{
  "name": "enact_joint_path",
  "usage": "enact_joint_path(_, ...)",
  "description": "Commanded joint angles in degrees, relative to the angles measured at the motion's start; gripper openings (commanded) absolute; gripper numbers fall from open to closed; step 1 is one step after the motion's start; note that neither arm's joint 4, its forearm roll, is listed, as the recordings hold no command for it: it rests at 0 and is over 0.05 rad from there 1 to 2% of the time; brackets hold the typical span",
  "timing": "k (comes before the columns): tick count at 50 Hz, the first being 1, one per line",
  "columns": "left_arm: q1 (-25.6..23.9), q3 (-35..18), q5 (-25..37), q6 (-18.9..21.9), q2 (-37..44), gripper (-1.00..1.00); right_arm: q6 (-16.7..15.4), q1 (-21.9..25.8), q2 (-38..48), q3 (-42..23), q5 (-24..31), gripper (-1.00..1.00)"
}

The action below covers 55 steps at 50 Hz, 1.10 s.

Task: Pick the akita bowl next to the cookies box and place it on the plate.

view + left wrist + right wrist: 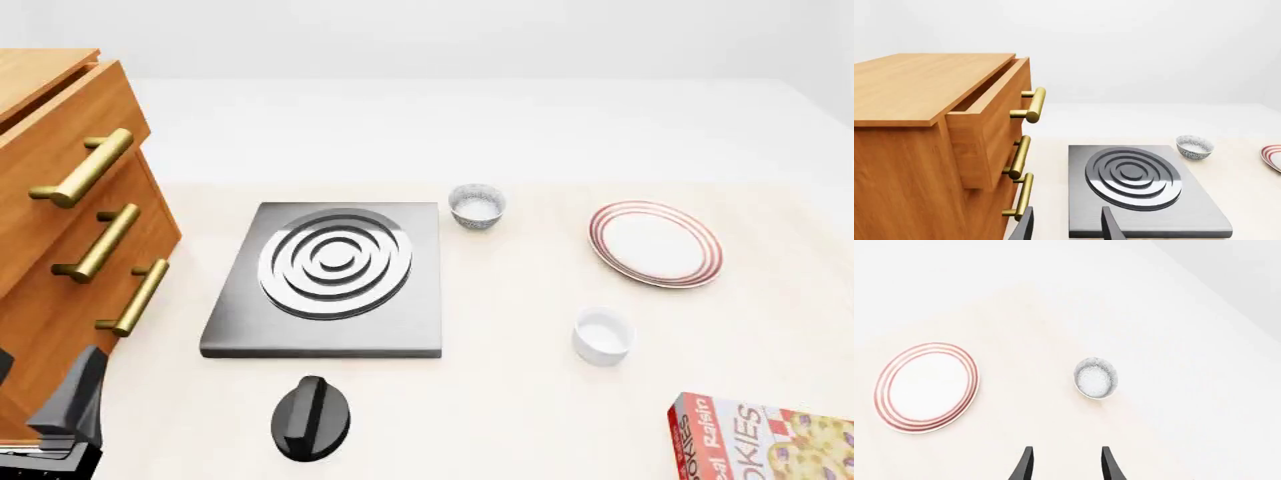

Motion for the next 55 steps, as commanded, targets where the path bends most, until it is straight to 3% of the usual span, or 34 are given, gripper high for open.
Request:
enact_joint_path(1, 0.0, 0.0, 0.0, 0.0, 0.0, 1.0, -0.1, -4.38, 6.94, -5.22, -0.1, 1.0)
enact_joint_path(15, 0.0, 0.0, 0.0, 0.0, 0.0, 1.0, 1.4, -7.4, 14.79, -12.85, 1.16, 1.0)
enact_joint_path(34, 0.0, 0.0, 0.0, 0.0, 0.0, 1.0, 4.26, -8.64, 22.89, -18.21, 0.33, 1.0)
enact_joint_path(55, 0.0, 0.0, 0.0, 0.0, 0.0, 1.0, 4.09, -11.37, 33.49, -24.49, -1.15, 1.0)
